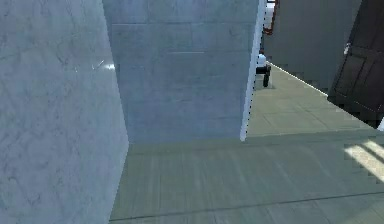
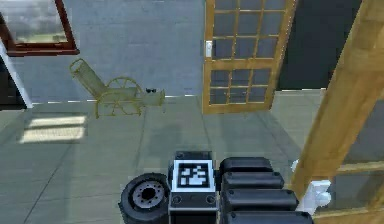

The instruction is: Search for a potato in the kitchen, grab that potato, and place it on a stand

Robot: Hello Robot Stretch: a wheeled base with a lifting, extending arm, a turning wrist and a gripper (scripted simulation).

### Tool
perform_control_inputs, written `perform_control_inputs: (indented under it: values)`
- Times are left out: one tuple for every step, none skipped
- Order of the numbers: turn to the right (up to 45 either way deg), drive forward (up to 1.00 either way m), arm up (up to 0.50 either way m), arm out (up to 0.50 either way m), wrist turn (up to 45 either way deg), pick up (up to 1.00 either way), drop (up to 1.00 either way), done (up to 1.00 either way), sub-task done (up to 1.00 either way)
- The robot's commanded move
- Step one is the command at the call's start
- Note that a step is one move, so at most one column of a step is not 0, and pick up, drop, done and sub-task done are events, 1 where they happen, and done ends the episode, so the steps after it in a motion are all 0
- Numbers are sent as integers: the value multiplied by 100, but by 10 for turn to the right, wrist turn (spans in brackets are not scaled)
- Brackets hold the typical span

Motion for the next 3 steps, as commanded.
perform_control_inputs:
  values:
    - [450, 0, 0, 0, 0, 0, 0, 0, 0]
    - [240, 0, 0, 0, 0, 0, 0, 0, 0]
    - [0, 85, 0, 0, 0, 0, 0, 0, 0]
